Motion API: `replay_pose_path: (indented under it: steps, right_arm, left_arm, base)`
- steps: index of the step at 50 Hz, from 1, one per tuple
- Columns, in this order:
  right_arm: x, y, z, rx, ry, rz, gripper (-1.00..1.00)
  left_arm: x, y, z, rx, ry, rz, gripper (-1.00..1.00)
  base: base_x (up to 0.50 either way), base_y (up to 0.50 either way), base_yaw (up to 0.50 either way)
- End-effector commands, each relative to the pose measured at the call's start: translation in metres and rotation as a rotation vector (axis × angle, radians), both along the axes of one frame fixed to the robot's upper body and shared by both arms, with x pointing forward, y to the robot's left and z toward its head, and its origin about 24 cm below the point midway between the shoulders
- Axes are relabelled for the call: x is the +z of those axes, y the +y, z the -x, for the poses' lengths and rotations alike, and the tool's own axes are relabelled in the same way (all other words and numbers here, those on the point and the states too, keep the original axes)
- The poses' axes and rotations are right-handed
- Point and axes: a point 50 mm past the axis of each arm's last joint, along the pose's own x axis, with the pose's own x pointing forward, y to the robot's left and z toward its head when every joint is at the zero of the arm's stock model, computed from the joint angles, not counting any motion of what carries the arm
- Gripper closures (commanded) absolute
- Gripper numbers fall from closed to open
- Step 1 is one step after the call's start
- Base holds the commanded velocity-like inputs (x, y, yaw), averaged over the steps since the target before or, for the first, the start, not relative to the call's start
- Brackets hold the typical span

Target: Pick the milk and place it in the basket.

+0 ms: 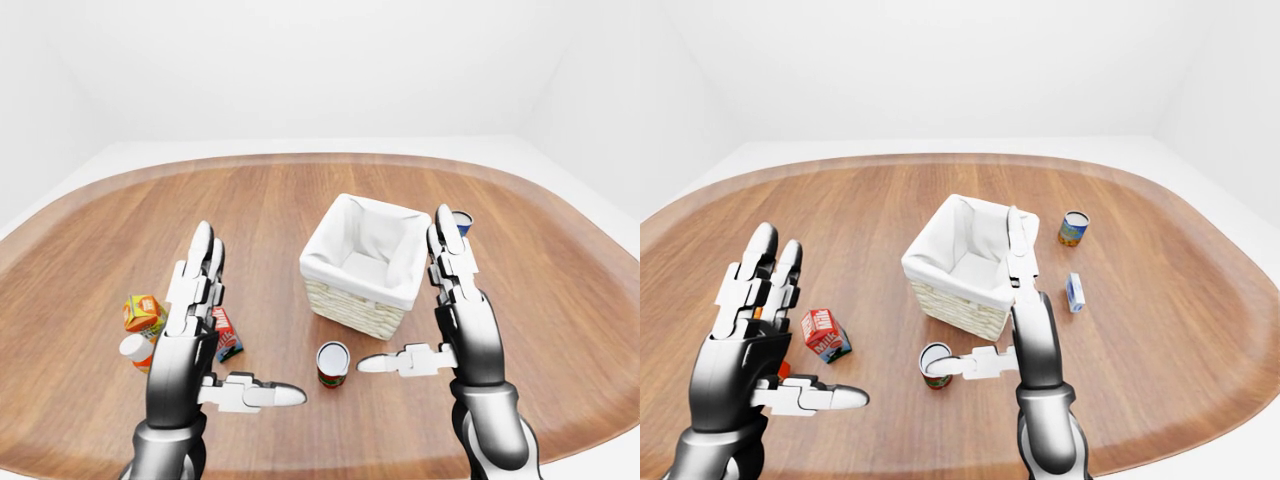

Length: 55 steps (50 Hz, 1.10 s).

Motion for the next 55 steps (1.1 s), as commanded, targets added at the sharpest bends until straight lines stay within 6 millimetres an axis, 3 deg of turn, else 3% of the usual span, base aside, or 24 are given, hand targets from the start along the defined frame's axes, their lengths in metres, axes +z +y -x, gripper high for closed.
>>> replay_pose_path:
  steps: [1, 13, 21, 22, 27, 34, 38, 44, 49, 55]
  right_arm:
    - [0.001, 0.001, 0.001, 0.006, -0.005, 0.0, -1.0]
    - [0.003, 0.0, 0.002, -0.006, -0.016, -0.003, -1.0]
    - [0.005, -0.002, 0.003, -0.003, -0.021, -0.013, -1.0]
    - [0.004, -0.002, 0.002, -0.003, -0.017, -0.017, -1.0]
    - [0.005, -0.002, 0.002, -0.001, -0.022, -0.021, -1.0]
    - [0.006, -0.003, 0.001, -0.002, -0.024, -0.027, -1.0]
    - [0.012, -0.007, 0.006, -0.009, -0.047, -0.027, -1.0]
    - [0.014, -0.01, 0.006, -0.014, -0.058, -0.034, -1.0]
    - [0.017, -0.012, 0.007, -0.016, -0.071, -0.036, -1.0]
    - [0.018, -0.015, 0.007, -0.03, -0.076, -0.029, -1.0]
  left_arm:
    - [-0.003, -0.001, -0.001, -0.003, 0.016, -0.004, -1.0]
    - [0.0, 0.006, -0.008, 0.045, -0.011, -0.028, -1.0]
    - [-0.001, 0.032, -0.035, 0.208, -0.036, -0.082, -1.0]
    - [-0.003, 0.042, -0.043, 0.287, -0.032, -0.12, -1.0]
    - [0.003, 0.057, -0.053, 0.353, -0.048, -0.225, -1.0]
    - [-0.024, 0.066, -0.074, 0.493, 0.073, -0.475, -1.0]
    - [-0.035, 0.06, -0.093, 0.485, 0.109, -0.565, -1.0]
    - [-0.02, 0.042, -0.102, 0.409, 0.048, -0.607, -1.0]
    - [0.0, 0.023, -0.1, 0.259, -0.011, -0.58, -1.0]
    - [-0.002, 0.02, -0.094, 0.24, -0.007, -0.549, -1.0]
  base:
    - [0.26, 0.0, 0.0]
    - [0.23, 0.0, 0.0]
    - [0.0, 0.0, 0.0]
    - [0.0, 0.0, 0.0]
    - [0.0, 0.0, 0.0]
    - [0.0, 0.0, 0.0]
    - [0.0, 0.0, 0.0]
    - [0.0, 0.0, 0.0]
    - [0.0, 0.0, 0.0]
    - [0.0, 0.0, 0.0]
